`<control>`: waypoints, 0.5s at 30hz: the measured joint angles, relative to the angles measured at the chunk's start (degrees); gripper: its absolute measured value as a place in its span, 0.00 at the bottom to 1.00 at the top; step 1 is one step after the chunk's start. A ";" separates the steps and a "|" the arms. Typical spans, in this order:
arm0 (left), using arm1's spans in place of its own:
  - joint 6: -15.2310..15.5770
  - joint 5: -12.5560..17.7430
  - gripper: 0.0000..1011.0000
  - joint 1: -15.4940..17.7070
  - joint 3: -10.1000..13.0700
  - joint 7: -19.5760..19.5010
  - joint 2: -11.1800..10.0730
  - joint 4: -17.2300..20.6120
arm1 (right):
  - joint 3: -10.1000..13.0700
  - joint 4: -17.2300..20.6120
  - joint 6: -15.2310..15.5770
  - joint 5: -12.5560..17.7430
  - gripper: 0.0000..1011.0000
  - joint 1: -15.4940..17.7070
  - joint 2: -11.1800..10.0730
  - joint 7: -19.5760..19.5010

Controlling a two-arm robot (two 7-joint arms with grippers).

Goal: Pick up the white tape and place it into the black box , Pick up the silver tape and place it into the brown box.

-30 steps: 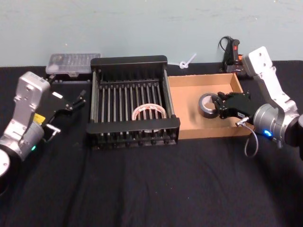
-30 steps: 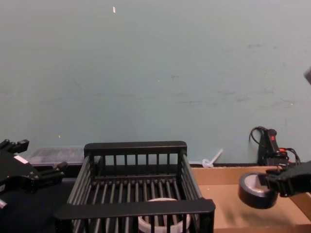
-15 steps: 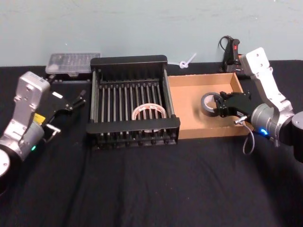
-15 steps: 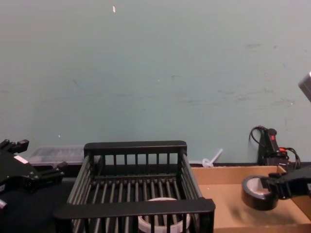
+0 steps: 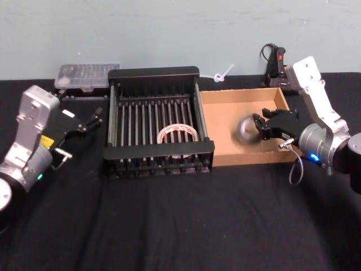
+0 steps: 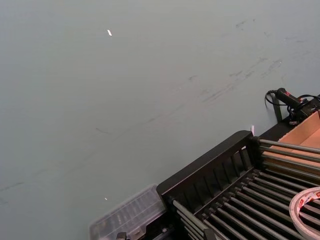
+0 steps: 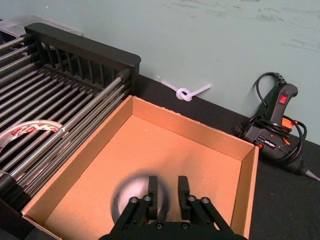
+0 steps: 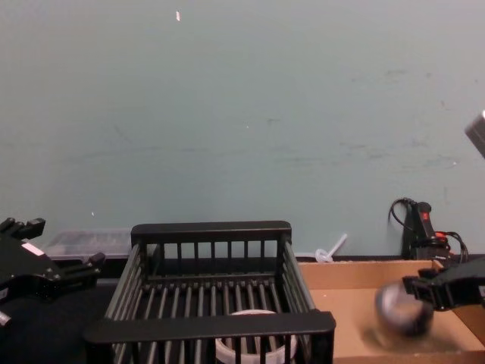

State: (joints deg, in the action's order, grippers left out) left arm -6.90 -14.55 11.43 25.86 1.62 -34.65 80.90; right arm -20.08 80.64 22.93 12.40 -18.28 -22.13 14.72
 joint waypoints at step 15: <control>0.00 0.00 0.99 0.00 0.00 0.00 0.00 0.00 | -0.04 0.10 0.06 0.08 0.68 0.05 -0.08 0.10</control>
State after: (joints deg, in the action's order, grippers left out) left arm -6.91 -14.55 11.43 25.86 1.62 -34.65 80.90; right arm -20.13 80.74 22.99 12.49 -18.23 -22.21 14.82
